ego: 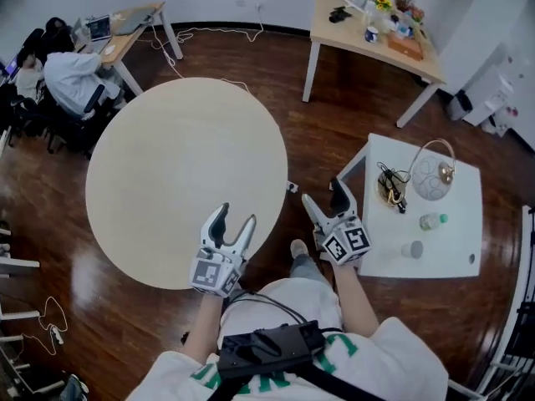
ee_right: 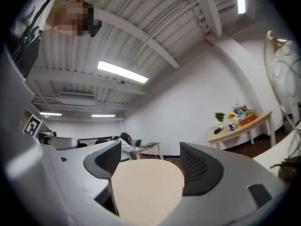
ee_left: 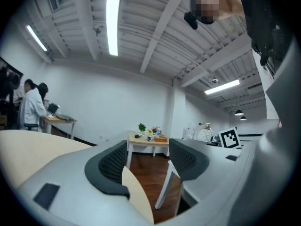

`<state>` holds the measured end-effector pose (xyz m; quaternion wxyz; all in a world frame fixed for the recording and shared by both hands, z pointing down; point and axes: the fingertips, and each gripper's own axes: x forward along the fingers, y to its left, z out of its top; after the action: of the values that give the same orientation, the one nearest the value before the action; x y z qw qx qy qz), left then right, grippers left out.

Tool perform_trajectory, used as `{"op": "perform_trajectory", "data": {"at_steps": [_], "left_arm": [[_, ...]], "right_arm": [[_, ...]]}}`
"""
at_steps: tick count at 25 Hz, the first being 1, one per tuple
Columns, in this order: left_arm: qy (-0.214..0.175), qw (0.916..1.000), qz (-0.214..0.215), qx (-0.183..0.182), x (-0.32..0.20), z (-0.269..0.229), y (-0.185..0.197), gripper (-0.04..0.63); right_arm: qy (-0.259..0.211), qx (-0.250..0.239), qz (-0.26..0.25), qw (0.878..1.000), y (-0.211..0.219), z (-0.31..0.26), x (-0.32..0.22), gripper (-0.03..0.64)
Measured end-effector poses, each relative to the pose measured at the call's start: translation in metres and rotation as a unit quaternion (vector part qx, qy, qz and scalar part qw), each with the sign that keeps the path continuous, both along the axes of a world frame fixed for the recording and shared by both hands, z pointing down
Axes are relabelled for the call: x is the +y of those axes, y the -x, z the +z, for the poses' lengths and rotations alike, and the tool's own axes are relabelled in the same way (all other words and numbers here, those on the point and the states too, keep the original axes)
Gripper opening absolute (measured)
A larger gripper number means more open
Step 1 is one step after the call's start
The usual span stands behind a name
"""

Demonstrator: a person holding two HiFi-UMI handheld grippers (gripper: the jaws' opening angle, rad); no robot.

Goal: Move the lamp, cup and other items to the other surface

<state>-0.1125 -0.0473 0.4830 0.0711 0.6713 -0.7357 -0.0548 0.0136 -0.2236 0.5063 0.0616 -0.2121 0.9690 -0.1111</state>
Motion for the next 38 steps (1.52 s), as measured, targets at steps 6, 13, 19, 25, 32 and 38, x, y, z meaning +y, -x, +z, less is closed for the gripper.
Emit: {"op": "perform_trajectory", "data": {"at_steps": [6, 13, 19, 25, 32, 38], "left_arm": [[-0.016, 0.9939, -0.109, 0.000, 0.069, -0.023, 0.058, 0.264], [-0.015, 0.9820, -0.186, -0.026, 0.136, -0.021, 0.093, 0.262], [-0.015, 0.9728, -0.228, -0.036, 0.174, -0.026, 0.107, 0.263], [-0.015, 0.9625, -0.268, -0.041, 0.201, -0.024, 0.117, 0.262], [-0.010, 0.9568, -0.287, -0.047, 0.221, -0.018, 0.122, 0.262], [-0.005, 0.9548, -0.293, -0.047, 0.224, -0.028, 0.122, 0.263]], "right_arm": [[-0.044, -0.021, -0.117, 0.992, 0.097, -0.038, 0.063, 0.428], [-0.042, -0.030, -0.229, 0.972, 0.156, -0.054, 0.141, 0.399], [-0.045, -0.019, -0.302, 0.952, 0.194, -0.053, 0.198, 0.396], [-0.059, 0.010, -0.351, 0.934, 0.216, -0.048, 0.231, 0.387], [-0.060, 0.036, -0.408, 0.910, 0.227, -0.040, 0.272, 0.367], [-0.051, 0.051, -0.420, 0.905, 0.227, -0.046, 0.278, 0.367]]}}
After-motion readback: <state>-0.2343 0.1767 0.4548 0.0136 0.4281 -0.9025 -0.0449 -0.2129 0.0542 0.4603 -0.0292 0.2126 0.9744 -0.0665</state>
